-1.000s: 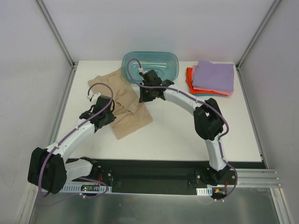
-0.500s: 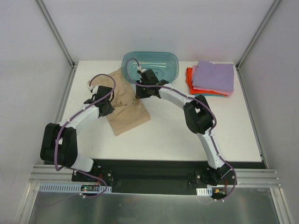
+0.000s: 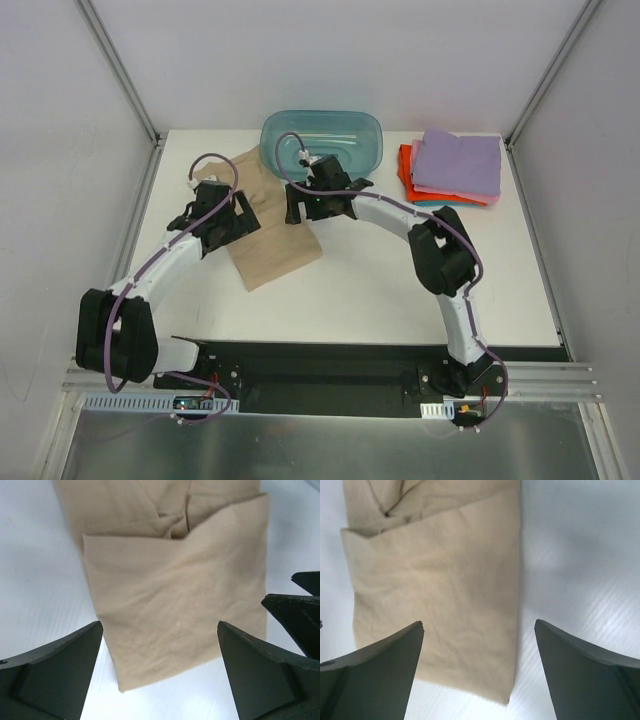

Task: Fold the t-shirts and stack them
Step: Fold the folded rectangular tshirt in 1/3 of the way, then grab one side of the 2/3 rectangular tshirt with both arms

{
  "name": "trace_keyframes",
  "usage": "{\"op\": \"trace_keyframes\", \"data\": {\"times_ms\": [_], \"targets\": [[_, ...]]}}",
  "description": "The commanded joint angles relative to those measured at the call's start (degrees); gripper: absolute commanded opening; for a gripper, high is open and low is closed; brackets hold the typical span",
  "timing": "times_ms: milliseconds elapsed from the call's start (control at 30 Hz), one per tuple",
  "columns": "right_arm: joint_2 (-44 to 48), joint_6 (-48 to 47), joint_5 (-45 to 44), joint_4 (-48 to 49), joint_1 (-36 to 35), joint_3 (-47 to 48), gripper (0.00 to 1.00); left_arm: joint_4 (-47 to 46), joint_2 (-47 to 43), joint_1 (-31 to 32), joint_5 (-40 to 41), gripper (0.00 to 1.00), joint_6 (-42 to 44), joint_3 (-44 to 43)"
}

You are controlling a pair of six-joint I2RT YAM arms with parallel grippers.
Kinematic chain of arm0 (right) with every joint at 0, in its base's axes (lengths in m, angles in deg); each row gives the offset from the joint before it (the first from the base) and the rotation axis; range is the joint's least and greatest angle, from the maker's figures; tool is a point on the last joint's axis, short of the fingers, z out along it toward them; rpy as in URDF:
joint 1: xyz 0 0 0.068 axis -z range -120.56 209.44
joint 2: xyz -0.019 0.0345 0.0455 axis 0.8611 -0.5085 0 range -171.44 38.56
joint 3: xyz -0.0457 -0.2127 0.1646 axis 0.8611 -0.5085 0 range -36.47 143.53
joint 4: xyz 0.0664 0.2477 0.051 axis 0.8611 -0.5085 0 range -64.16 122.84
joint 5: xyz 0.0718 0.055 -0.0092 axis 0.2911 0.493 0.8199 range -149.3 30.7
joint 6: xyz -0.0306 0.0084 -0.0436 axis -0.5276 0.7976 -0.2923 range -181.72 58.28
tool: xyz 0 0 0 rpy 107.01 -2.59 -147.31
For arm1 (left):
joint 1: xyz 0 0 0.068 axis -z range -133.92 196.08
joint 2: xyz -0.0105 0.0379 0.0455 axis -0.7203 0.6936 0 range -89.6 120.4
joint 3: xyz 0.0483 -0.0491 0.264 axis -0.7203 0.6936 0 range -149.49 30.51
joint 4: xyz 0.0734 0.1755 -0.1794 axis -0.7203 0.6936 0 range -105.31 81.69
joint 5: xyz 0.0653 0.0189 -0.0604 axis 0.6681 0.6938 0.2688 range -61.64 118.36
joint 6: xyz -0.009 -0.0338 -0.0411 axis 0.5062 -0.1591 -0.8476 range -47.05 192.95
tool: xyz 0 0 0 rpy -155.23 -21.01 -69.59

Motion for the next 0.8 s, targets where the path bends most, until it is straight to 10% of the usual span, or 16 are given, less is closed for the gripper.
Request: {"op": "trace_keyframes", "data": {"times_ms": [0,500,767], "targets": [[12.4,0.2,2.2,4.2,-0.8,-7.8,0.97,0.2,-6.5,0.9,-10.3,0.99,-2.7,5.3],[19.7,3.2,4.7,6.6,0.3,-26.4,0.97,5.1,-27.4,4.1,-10.4,0.97,-19.8,26.3],[17.7,3.6,3.5,4.9,1.1,-26.7,0.99,5.2,-14.0,3.8,-8.4,0.61,-20.8,22.0]]}}
